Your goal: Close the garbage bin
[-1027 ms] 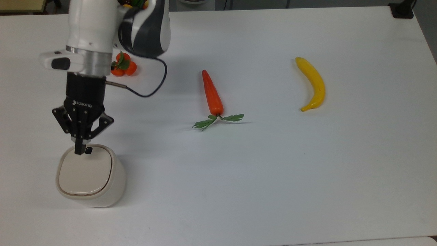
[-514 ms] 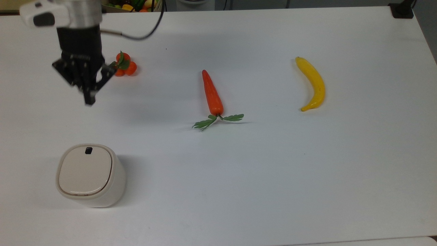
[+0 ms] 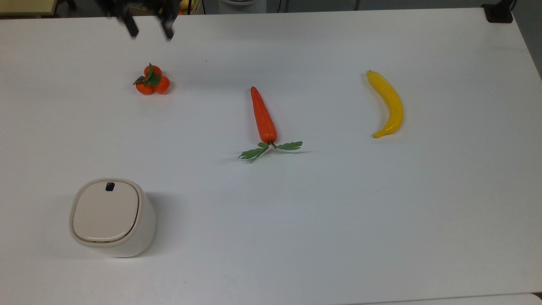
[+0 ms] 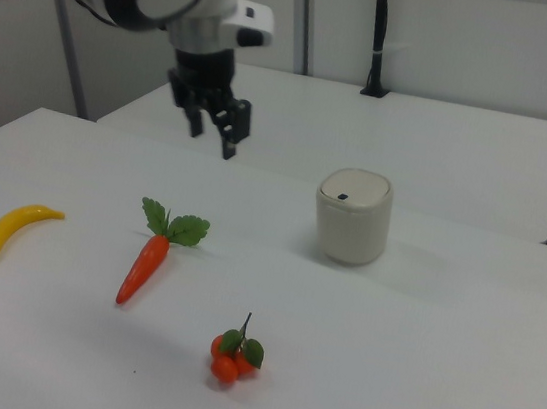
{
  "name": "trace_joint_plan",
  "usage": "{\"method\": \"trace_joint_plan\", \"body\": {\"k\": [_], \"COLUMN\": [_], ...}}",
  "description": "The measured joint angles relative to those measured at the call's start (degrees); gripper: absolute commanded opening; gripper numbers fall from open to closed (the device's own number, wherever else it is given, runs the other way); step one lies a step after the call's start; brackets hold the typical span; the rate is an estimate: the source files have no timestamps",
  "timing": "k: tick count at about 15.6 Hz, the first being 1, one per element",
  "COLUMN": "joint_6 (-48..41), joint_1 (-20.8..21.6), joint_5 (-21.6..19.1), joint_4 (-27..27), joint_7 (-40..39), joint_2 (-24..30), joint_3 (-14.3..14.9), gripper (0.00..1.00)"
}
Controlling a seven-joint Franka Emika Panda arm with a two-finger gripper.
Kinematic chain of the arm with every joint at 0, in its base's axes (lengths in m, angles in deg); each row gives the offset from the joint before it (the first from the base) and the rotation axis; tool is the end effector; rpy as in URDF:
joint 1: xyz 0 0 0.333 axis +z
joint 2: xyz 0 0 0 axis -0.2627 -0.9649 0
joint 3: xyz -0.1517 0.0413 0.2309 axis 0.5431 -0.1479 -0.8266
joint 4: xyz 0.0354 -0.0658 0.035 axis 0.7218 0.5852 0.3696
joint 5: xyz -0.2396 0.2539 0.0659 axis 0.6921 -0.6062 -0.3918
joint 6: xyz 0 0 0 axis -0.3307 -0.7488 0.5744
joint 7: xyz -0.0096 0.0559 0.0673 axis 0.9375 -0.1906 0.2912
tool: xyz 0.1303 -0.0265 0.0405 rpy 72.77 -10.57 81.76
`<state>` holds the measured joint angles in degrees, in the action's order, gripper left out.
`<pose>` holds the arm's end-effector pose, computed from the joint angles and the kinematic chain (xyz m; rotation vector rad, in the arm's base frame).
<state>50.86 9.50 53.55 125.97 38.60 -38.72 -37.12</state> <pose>0.5542 -0.0743 0.5476 -2.9967 0.1874 -0.2270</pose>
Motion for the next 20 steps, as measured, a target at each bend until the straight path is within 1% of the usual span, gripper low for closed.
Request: {"method": "trace_joint_plan", "body": {"k": [3, 7, 9, 11, 15, 20], "joint_6": [-7.88, -11.80, -11.84, -11.29, -5.87, -4.94], "joint_1": [1.20, 5.39, 7.30, 8.35, 8.87, 8.73], "joint_5": [-0.10, -0.10, -0.08, 0.52, 1.86, 2.44], "joint_4": [-0.01, 0.07, 0.28, 0.63, 1.75, 2.26], "joint_7": [0.00, 2.23, 3.92, 4.06, 2.09, -1.02], "joint_2": [3.64, 5.84, 5.84, 5.69, 5.01, 4.69], "joint_3": [-0.10, -0.43, -0.62, -0.91, -1.05, -0.94], "gripper": [1.00, 1.00, 1.00, 1.00, 1.00, 1.00]}}
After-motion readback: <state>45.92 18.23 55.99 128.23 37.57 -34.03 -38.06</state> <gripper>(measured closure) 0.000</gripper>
